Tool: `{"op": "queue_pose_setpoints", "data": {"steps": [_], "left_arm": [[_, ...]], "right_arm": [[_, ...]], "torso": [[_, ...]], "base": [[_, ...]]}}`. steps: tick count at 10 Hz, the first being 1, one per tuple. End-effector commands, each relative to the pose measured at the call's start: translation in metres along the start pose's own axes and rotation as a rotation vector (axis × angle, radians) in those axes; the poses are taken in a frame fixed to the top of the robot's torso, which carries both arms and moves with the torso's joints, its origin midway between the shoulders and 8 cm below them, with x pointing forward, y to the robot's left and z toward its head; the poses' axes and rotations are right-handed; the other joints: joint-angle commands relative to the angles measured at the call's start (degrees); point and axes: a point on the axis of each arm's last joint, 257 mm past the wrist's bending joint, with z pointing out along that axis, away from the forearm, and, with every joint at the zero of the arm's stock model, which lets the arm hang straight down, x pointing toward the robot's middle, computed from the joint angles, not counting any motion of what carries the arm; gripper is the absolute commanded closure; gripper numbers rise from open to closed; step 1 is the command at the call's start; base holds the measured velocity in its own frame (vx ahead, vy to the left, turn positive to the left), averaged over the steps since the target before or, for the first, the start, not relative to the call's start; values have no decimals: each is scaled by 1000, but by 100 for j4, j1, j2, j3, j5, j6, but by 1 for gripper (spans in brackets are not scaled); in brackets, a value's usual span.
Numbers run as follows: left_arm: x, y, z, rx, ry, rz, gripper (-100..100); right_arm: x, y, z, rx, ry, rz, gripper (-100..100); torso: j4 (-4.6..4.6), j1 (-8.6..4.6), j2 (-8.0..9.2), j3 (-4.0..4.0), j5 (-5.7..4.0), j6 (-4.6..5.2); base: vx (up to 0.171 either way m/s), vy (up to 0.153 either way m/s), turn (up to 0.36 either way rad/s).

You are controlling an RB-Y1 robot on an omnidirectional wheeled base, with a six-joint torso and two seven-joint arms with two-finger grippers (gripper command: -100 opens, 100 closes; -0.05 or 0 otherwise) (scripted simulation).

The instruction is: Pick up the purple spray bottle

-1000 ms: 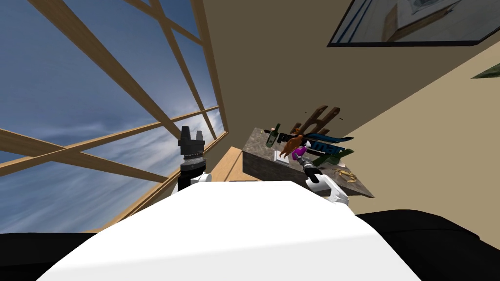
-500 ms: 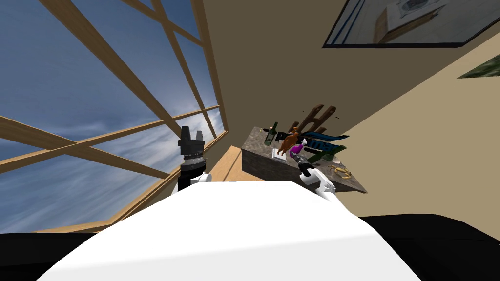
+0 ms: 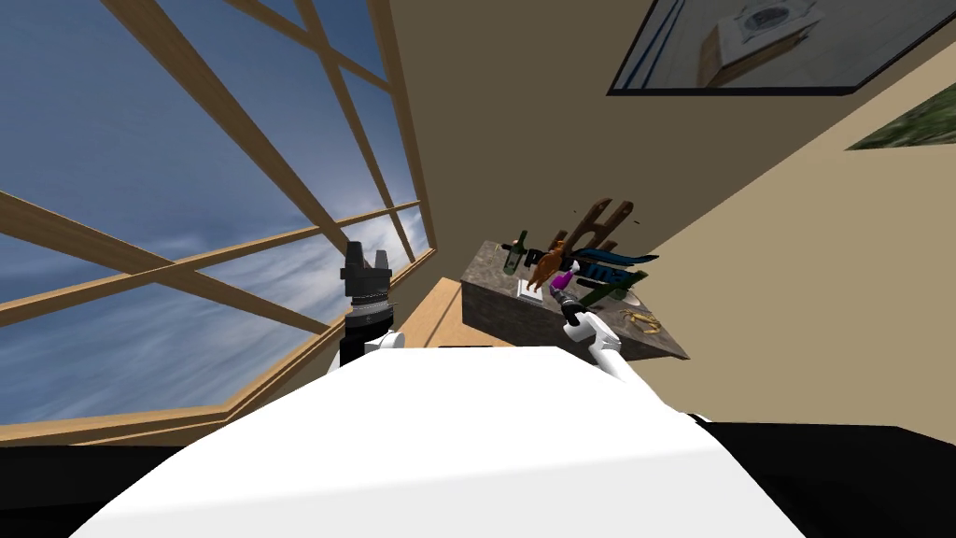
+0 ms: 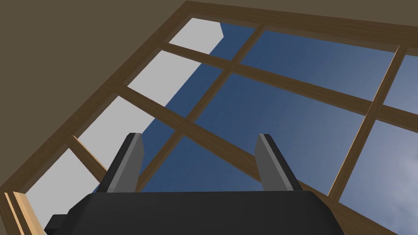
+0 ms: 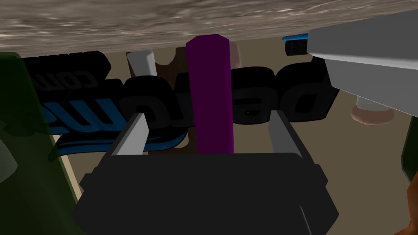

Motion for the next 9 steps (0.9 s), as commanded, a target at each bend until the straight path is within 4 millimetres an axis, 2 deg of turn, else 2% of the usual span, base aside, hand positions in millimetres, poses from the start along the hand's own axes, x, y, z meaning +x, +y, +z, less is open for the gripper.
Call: {"op": "queue_pose_setpoints", "data": {"steps": [1,2,4,5,7,8,9], "left_arm": [[0,0,0,0,0,0,0],[0,0,0,0,0,0,0],[0,0,0,0,0,0,0],[0,0,0,0,0,0,0],[0,0,0,0,0,0,0],[0,0,0,0,0,0,0],[0,0,0,0,0,0,0]], "right_arm": [[-14,12,11,-12,-22,7,-100],[2,16,18,2,12,-6,-100],[-22,34,35,-15,-22,3,-100],[-8,38,40,-3,6,-16,-100],[-18,44,51,-2,-4,-14,-100],[-35,56,57,-16,-30,-7,-100],[-24,65,62,-11,-8,-34,-100]], "torso": [[0,0,0,0,0,0],[-2,1,-12,-6,0,-1],[1,-9,4,2,-2,1],[-1,2,-7,-3,0,0],[1,-2,6,4,-1,2],[-1,8,-10,-4,2,1],[-4,13,-26,-14,4,-1]], "base": [[-52,-27,-3],[-94,-53,8],[-88,-37,6],[-106,-51,5],[-83,-18,4],[-8,4,-5],[-73,-19,13]]}}
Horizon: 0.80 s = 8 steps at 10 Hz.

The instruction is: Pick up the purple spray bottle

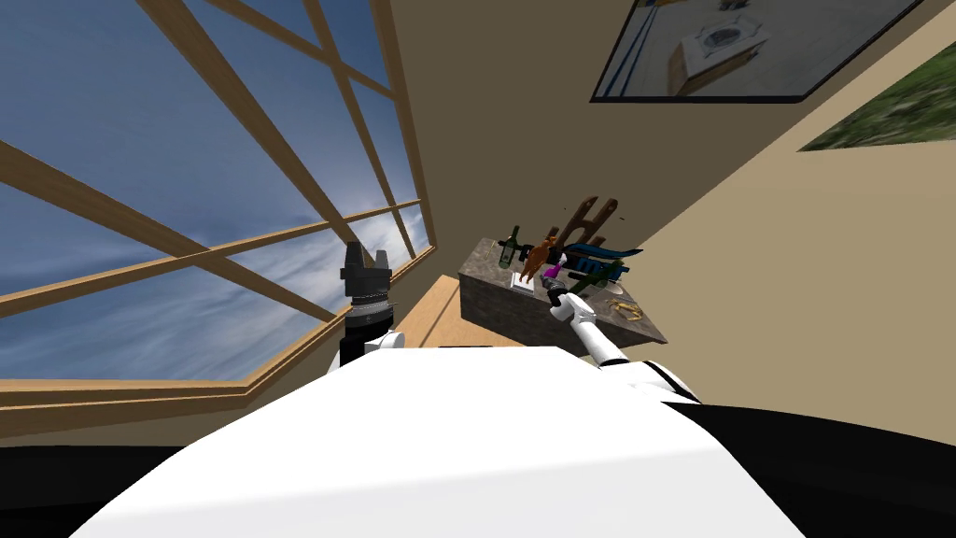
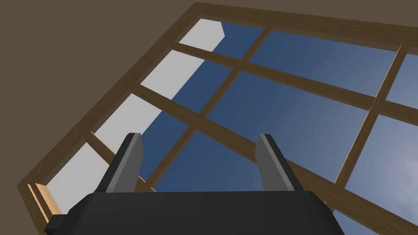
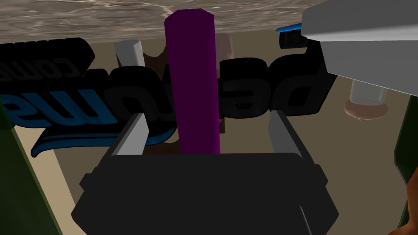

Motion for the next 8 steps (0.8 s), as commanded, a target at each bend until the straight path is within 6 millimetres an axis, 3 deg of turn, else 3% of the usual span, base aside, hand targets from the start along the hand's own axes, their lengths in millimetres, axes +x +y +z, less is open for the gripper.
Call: {"op": "queue_pose_setpoints", "data": {"steps": [1,3,4,6,7,8], "left_arm": [[0,0,0,0,0,0,0],[0,0,0,0,0,0,0],[0,0,0,0,0,0,0],[0,0,0,0,0,0,0],[0,0,0,0,0,0,0],[0,0,0,0,0,0,0]], "right_arm": [[-4,7,10,5,-2,-5,-100],[-23,15,18,0,-26,2,-100],[-17,25,24,5,-13,-28,-100],[-41,32,35,8,-39,-20,-100],[-34,35,40,23,-27,-52,-100],[-42,37,45,28,-33,-54,-100]], "torso": [[0,0,0,0,0,0],[3,-7,3,4,-1,1],[0,2,-10,-4,1,1],[4,-4,13,9,0,2],[3,-4,3,4,0,1],[3,-15,11,7,-3,2]], "base": [[-108,-45,7],[-41,-18,0],[-87,-7,10],[-83,-28,2],[-96,-59,10],[-107,-49,11]]}}
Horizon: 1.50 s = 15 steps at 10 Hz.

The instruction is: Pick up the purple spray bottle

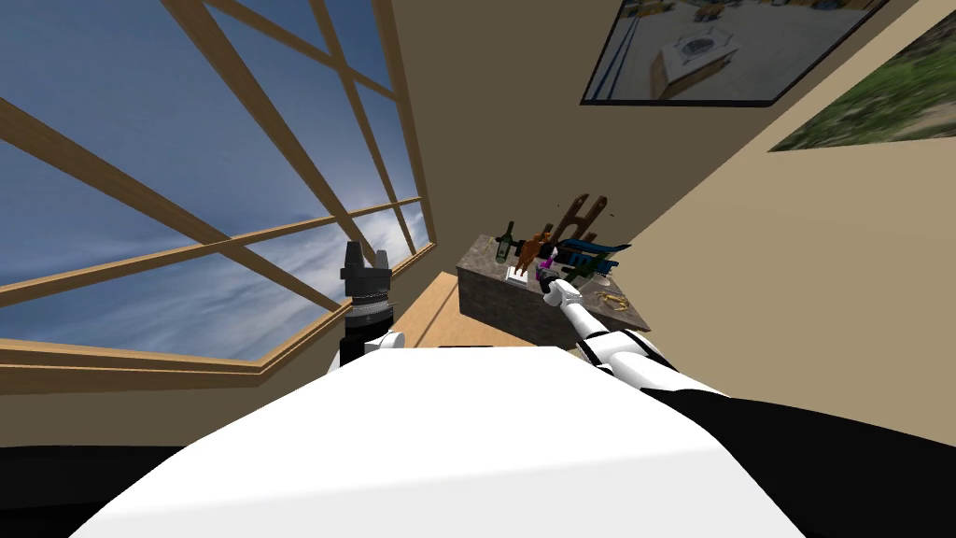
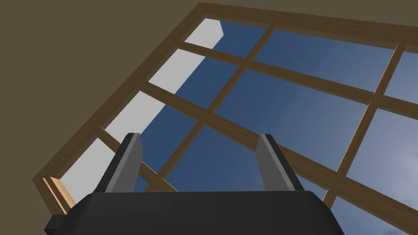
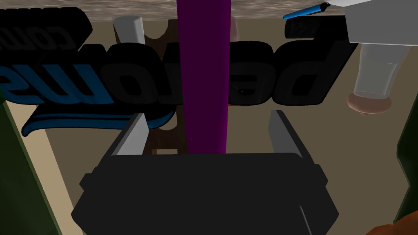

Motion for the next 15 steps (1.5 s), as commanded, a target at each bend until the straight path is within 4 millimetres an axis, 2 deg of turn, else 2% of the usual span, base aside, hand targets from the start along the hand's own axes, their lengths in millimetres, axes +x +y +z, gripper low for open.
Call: {"op": "queue_pose_setpoints", "data": {"steps": [1,2,4,5,9,10,11,13,14,15], "left_arm": [[0,0,0,0,0,0,0],[0,0,0,0,0,0,0],[0,0,0,0,0,0,0],[0,0,0,0,0,0,0],[0,0,0,0,0,0,0],[0,0,0,0,0,0,0],[0,0,0,0,0,0,0],[0,0,0,0,0,0,0],[0,0,0,0,0,0,0],[0,0,0,0,0,0,0]], "right_arm": [[-18,6,8,3,-20,1,-100],[-29,11,10,-4,-34,5,-100],[-28,9,8,-2,-31,4,-100],[-28,10,9,-2,-32,4,100],[-28,10,9,-3,-32,4,100],[-28,10,9,-2,-32,4,0],[-24,9,1,-29,-35,31,100],[-4,-5,-6,-15,-11,30,100],[-13,-10,-9,-26,-28,60,100],[-5,-14,-14,-25,-20,60,100]], "torso": [[0,0,0,0,0,0],[-1,11,-11,-6,3,-1],[-8,20,-34,-19,4,0],[-9,19,-36,-21,4,0],[-10,19,-38,-22,3,0],[-9,19,-38,-22,3,0],[-9,19,-37,-22,4,0],[-20,35,-76,-45,2,-8],[-33,22,-80,-54,-11,-13],[-37,19,-99,-65,-14,-15]], "base": [[-59,-11,-2],[-16,3,-2],[3,2,-1],[0,0,0],[0,0,0],[0,0,0],[82,42,-7],[99,35,-13],[118,26,3],[123,30,-4]]}}
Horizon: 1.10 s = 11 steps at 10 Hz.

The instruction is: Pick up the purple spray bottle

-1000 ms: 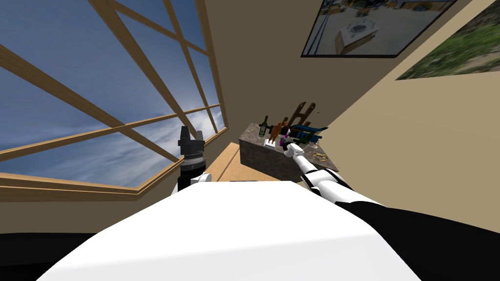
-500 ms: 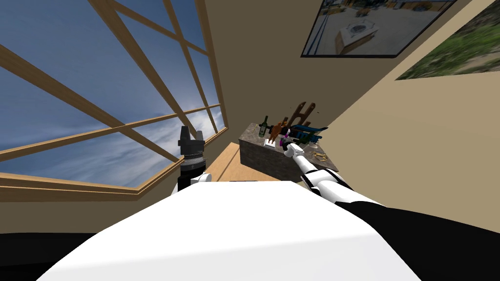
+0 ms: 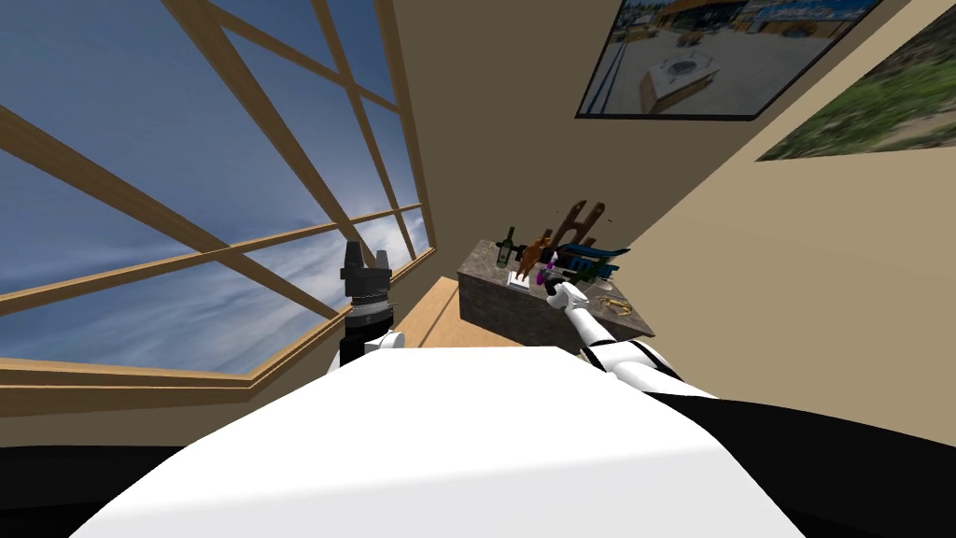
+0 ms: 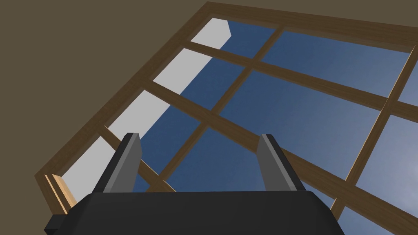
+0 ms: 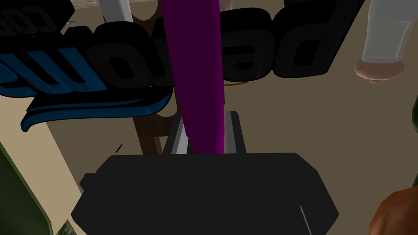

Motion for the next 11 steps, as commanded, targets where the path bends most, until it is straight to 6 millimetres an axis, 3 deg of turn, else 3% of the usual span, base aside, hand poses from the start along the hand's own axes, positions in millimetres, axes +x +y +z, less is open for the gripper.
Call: {"op": "queue_pose_setpoints", "data": {"steps": [1,2,3,6,7,9,10,11], "left_arm": [[0,0,0,0,0,0,0],[0,0,0,0,0,0,0],[0,0,0,0,0,0,0],[0,0,0,0,0,0,0],[0,0,0,0,0,0,0],[0,0,0,0,0,0,0],[0,0,0,0,0,0,0],[0,0,0,0,0,0,0]], "right_arm": [[13,-5,-10,-5,16,0,100],[21,-10,-12,1,28,-4,100],[8,-18,-17,-7,1,21,100],[35,-29,-33,-1,38,13,100],[17,-26,-40,-32,1,33,100],[40,-46,-53,-6,33,27,100],[21,-46,-59,-28,-4,42,100],[25,-52,-67,-24,-2,41,100]], "torso": [[0,0,0,0,0,0],[-15,-6,12,-2,-17,-4],[-35,-15,25,-6,-40,0],[-52,-16,4,-25,-55,-3],[-66,-27,17,-26,-74,0],[-72,-20,-6,-39,-77,-1],[-80,-28,1,-40,-87,1],[-82,-22,-17,-49,-88,-1]], "base": [[63,14,-8],[12,0,17],[77,41,-2],[60,22,-5],[73,28,-8],[79,29,-5],[121,45,-9],[114,36,-15]]}}
